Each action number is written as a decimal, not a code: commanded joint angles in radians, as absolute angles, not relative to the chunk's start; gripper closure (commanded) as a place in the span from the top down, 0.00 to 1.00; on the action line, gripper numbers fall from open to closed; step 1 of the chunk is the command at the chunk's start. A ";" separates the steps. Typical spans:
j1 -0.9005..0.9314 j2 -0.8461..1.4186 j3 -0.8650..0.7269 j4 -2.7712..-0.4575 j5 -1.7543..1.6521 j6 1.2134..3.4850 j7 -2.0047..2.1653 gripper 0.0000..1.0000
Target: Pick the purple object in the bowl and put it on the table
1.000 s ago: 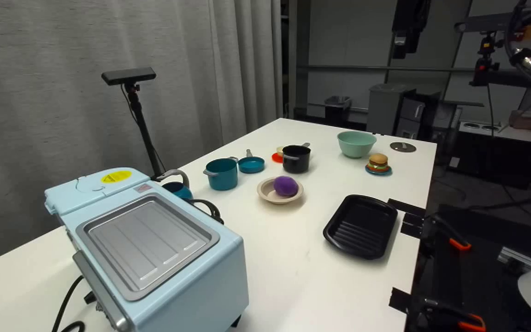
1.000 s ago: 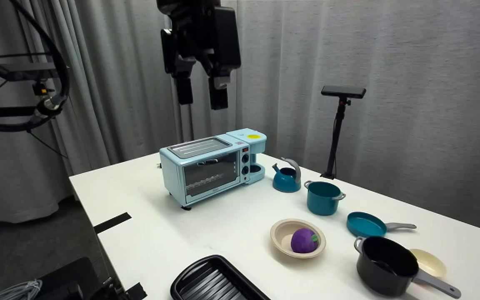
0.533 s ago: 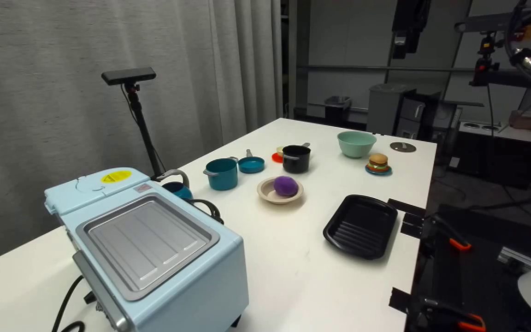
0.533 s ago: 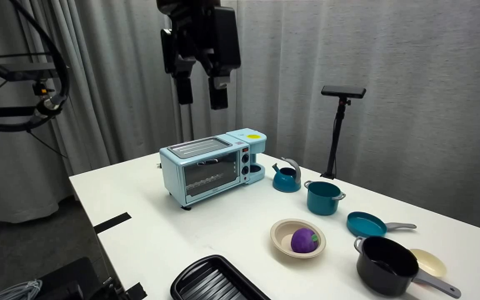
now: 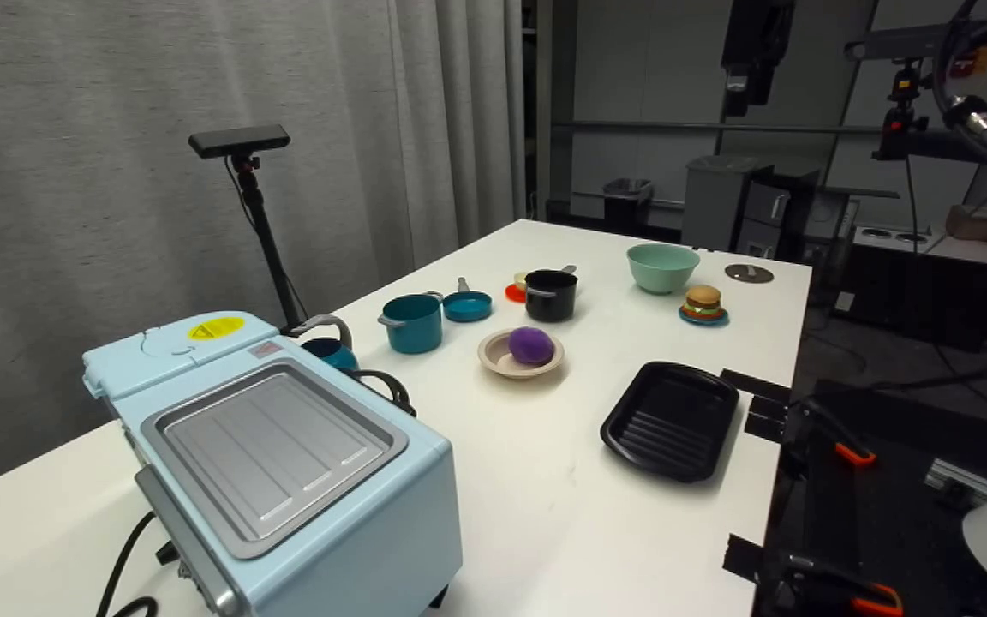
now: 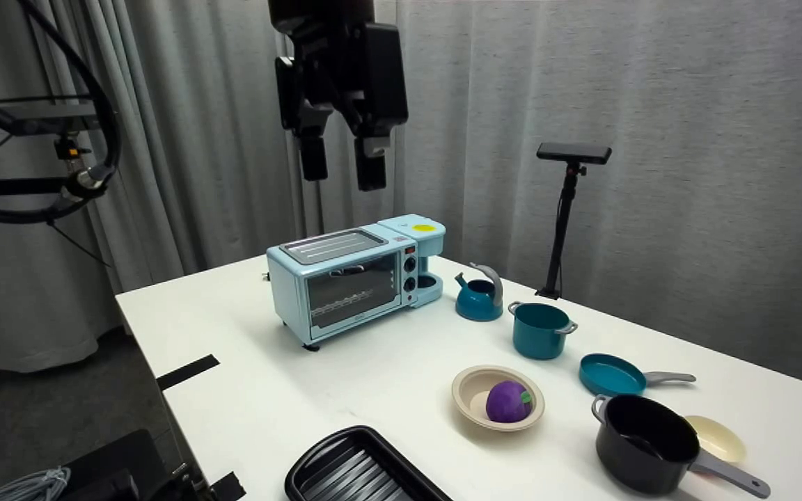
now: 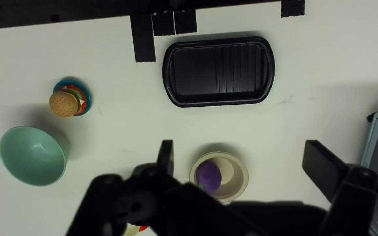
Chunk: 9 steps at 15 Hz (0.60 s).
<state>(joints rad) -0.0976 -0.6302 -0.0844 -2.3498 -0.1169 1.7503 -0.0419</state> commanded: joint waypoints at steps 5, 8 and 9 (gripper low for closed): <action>-0.088 -0.302 -0.108 -2.269 -0.087 1.931 -0.060 1.00; -0.089 -0.144 -0.103 -2.225 -0.070 2.041 -0.050 1.00; -0.089 -0.086 -0.099 -2.205 -0.065 2.076 -0.045 1.00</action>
<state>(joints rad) -0.0968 -0.2532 -0.0927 -2.2975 -0.0953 2.0133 -0.0415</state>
